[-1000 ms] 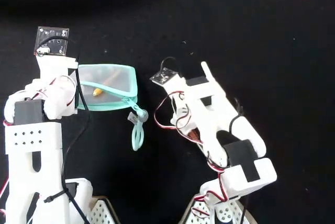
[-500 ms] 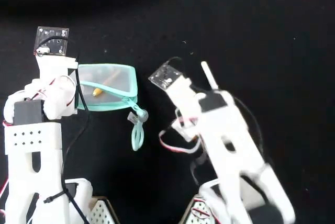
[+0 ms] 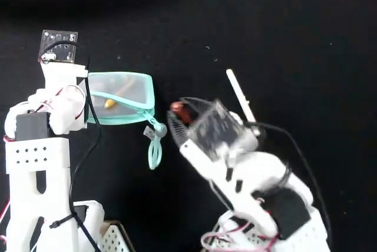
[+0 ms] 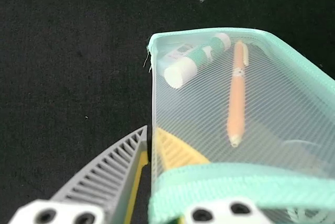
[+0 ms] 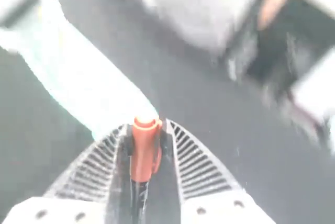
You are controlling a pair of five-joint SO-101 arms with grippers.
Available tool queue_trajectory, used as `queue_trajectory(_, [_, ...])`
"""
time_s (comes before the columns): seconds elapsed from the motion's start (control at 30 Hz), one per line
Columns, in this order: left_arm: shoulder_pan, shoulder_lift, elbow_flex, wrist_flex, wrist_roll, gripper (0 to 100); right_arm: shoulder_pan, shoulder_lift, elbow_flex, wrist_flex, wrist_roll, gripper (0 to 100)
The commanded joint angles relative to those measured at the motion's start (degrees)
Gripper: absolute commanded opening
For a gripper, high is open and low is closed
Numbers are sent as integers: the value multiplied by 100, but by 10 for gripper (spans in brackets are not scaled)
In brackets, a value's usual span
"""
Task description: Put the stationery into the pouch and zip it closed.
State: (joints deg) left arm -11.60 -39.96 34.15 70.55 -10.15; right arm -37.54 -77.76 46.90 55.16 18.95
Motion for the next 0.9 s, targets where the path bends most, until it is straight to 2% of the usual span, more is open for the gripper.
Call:
queue_trajectory(0.0, [-4,62,40,-44,-35,30,-615,-215,-66,-695,-18,12])
queue_trajectory(0.43, [-4,62,40,-44,-35,30,-1767,-268,-145,-2198,-9,12])
queue_trajectory(0.6, [4,62,40,-44,-35,30,-1978,-207,-224,-2743,-9,12])
queue_trajectory(0.8, [4,62,40,-44,-35,30,-1952,-119,813,-3745,35,12])
queue_trajectory(0.87, [4,62,40,-44,-35,30,-1943,-119,1314,-4325,457,12])
